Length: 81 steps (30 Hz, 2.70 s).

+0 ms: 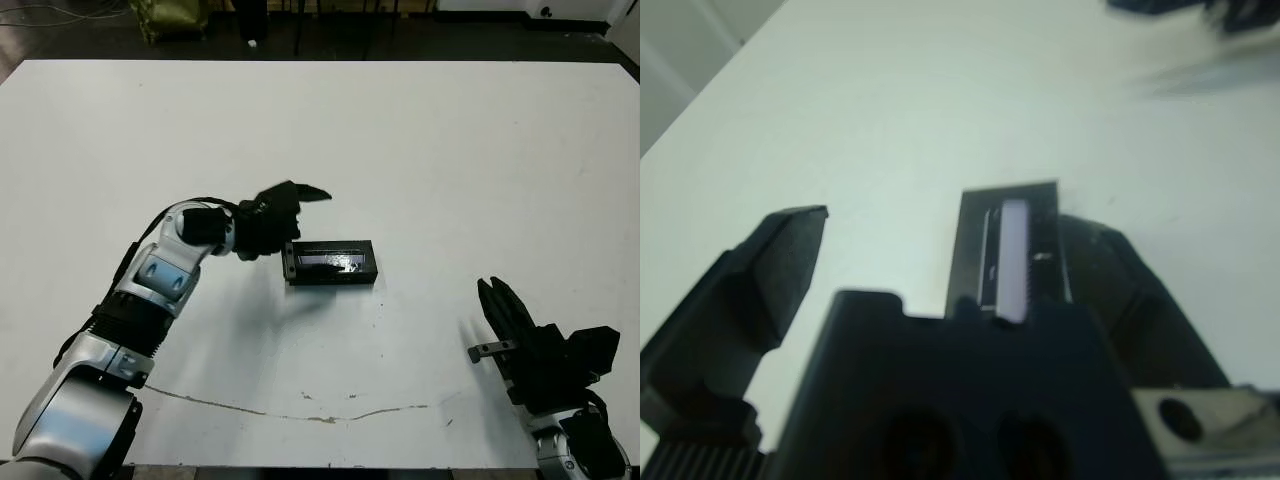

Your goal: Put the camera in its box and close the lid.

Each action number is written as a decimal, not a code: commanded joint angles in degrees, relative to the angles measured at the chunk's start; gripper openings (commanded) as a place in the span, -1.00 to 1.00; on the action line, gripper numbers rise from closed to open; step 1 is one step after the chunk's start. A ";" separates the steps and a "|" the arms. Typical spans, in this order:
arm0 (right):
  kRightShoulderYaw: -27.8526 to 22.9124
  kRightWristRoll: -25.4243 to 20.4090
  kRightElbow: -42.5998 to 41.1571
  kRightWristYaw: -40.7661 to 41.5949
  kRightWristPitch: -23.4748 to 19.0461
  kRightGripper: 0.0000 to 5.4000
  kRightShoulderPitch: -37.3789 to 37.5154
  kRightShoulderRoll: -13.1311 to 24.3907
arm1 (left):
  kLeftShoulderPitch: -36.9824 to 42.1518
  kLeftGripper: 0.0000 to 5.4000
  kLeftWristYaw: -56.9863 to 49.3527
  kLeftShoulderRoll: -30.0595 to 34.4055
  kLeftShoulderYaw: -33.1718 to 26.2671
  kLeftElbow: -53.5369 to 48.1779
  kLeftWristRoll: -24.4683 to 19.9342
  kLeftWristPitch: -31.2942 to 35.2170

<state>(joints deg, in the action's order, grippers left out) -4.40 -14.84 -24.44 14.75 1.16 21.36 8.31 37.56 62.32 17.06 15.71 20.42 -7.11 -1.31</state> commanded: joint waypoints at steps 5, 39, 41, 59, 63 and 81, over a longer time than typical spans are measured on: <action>0.11 0.10 0.22 -0.44 -0.76 -1.00 0.70 -0.07 | -1.88 0.99 3.82 1.53 -0.19 -3.38 -3.06 4.46; 0.75 0.11 0.91 -0.18 -0.87 -1.00 -0.49 0.03 | -33.48 -0.99 -52.97 -18.04 4.59 -32.00 14.31 14.04; 0.71 -0.06 1.49 0.12 -0.08 -1.00 -0.55 -0.08 | -32.88 -0.99 -53.85 -18.53 5.01 -32.22 15.08 15.07; 1.33 -0.36 -0.16 -0.93 -0.54 -1.00 1.48 -0.65 | -28.08 -0.99 -56.38 -26.52 2.73 -28.41 11.03 27.26; 1.44 -0.01 -0.57 -1.36 -0.90 -1.00 1.70 -0.80 | -28.32 -0.99 -57.46 -28.42 0.74 -28.17 6.15 32.21; 1.77 0.56 -0.62 -1.85 -1.43 -1.00 1.61 -1.27 | -31.26 -0.99 -63.69 -24.68 3.66 -25.35 1.77 39.98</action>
<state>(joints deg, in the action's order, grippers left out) -2.65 -14.79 -25.55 13.37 0.98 22.40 7.02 10.41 -1.28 -7.51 18.47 -9.82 -5.98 35.19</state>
